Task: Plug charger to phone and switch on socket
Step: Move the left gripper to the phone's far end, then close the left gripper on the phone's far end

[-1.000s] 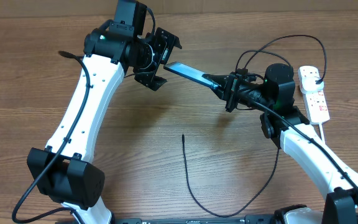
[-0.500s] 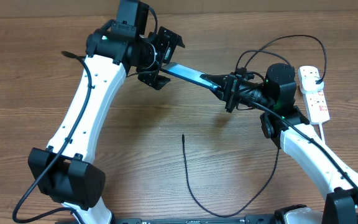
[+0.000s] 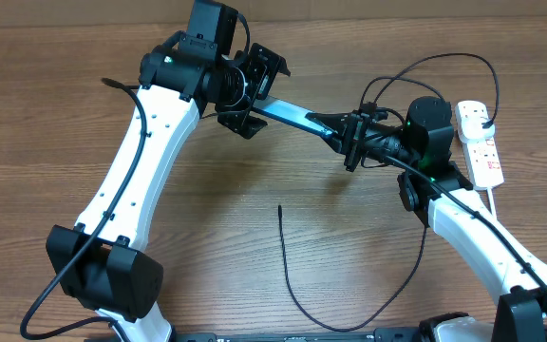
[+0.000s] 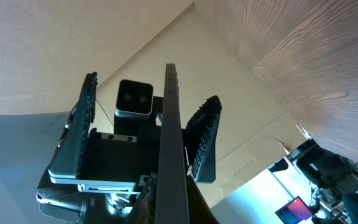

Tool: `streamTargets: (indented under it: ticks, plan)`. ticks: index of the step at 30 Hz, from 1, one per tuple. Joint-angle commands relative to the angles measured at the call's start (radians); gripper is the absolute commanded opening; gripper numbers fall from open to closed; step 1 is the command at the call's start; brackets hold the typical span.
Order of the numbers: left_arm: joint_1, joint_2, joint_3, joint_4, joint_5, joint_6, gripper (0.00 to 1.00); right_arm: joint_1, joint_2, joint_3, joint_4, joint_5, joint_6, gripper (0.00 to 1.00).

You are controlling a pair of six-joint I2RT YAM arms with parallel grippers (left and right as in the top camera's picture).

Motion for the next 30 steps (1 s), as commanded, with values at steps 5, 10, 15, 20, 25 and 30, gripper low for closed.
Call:
streamTargets:
  ticks: [5, 10, 15, 20, 25, 30]
  plan:
    - [-0.003, -0.006, 0.012, 0.003, -0.014, -0.022, 0.85, 0.005, -0.002, 0.007, 0.020, -0.001, 0.138, 0.04]
    - [-0.003, -0.006, 0.012, 0.003, -0.018, -0.021, 0.80, 0.005, -0.002, 0.007, 0.020, -0.001, 0.138, 0.04]
    - [-0.009, -0.006, 0.011, 0.003, -0.024, -0.021, 0.76, 0.005, -0.002, 0.007, 0.060, 0.000, 0.138, 0.04]
    - [-0.018, -0.006, 0.011, 0.003, -0.037, -0.021, 0.74, 0.005, -0.002, 0.007, 0.074, 0.011, 0.138, 0.04]
    - [-0.018, -0.006, 0.011, 0.003, -0.037, -0.021, 0.73, 0.005, -0.002, 0.007, 0.075, 0.015, 0.138, 0.04]
    - [-0.018, -0.006, 0.011, 0.002, -0.037, -0.021, 0.64, 0.005, -0.002, 0.007, 0.075, 0.019, 0.138, 0.04]
